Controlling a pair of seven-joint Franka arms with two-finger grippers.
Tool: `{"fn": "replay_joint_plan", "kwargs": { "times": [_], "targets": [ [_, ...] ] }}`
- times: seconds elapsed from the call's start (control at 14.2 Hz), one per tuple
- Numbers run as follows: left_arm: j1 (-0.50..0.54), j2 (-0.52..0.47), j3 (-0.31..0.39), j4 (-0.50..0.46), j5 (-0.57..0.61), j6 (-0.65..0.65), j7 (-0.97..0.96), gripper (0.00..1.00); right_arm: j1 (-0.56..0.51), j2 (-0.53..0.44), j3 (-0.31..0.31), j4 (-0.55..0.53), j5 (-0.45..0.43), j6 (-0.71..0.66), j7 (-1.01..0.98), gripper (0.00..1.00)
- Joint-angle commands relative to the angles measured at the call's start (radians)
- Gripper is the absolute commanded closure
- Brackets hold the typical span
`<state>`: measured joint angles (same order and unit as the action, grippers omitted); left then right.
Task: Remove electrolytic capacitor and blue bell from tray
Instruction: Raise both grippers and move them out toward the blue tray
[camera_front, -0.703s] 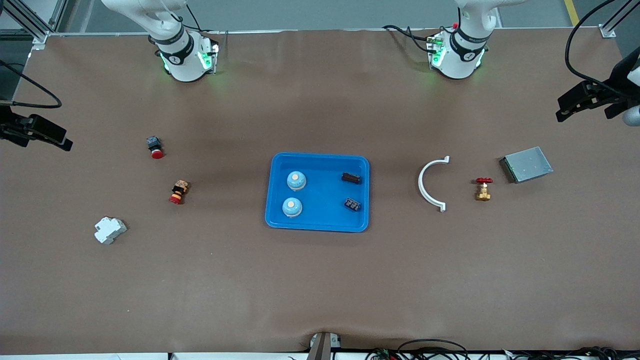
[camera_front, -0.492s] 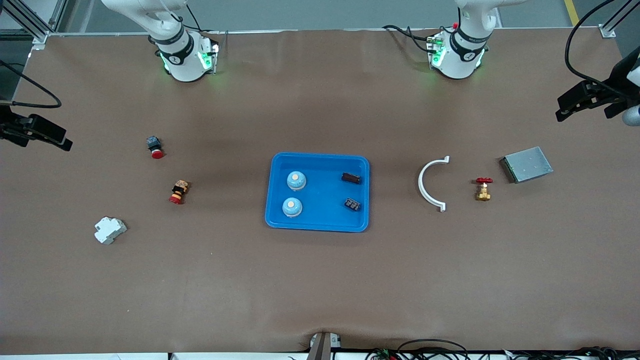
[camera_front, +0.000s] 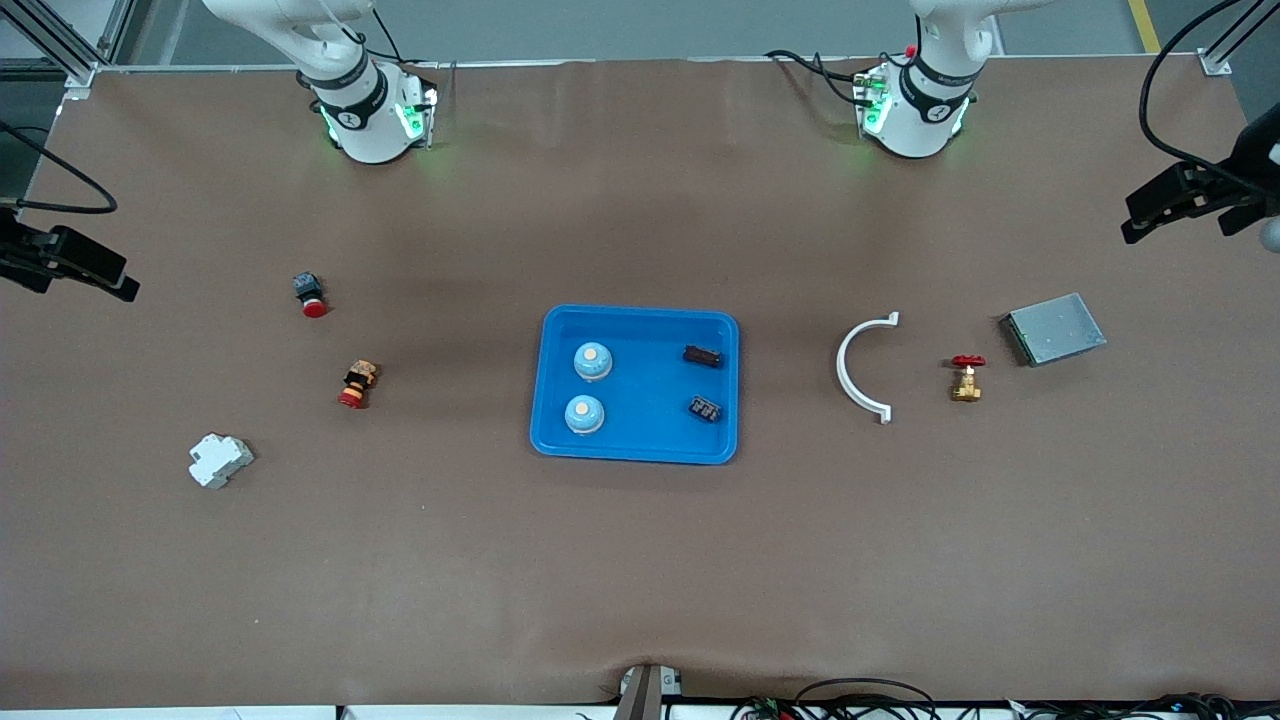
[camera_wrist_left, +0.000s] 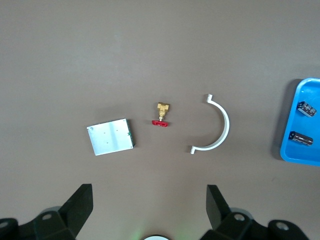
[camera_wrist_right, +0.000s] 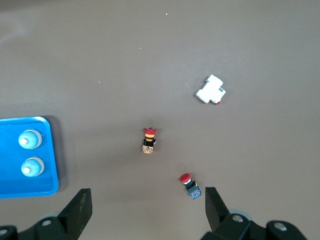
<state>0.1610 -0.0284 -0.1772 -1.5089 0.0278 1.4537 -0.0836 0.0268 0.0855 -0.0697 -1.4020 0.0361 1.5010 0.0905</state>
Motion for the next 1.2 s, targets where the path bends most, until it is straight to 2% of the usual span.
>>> {"fn": "replay_joint_plan", "kwargs": {
  "times": [0.0, 0.63, 1.12],
  "targets": [
    [0.009, -0.001, -0.004, -0.016, 0.018, -0.012, 0.004, 0.0, 0.001, -0.01, 0.001, 0.005, -0.007, -0.008, 0.012, 0.0],
    [0.0, -0.005, -0.018, -0.118, 0.004, 0.03, -0.018, 0.0, 0.004, -0.009, 0.002, 0.006, -0.002, 0.004, 0.012, 0.0],
    [0.0, -0.027, -0.088, -0.237, 0.004, 0.12, -0.195, 0.0, 0.041, 0.003, 0.002, 0.002, -0.01, 0.054, 0.011, 0.0]
  ]
}}
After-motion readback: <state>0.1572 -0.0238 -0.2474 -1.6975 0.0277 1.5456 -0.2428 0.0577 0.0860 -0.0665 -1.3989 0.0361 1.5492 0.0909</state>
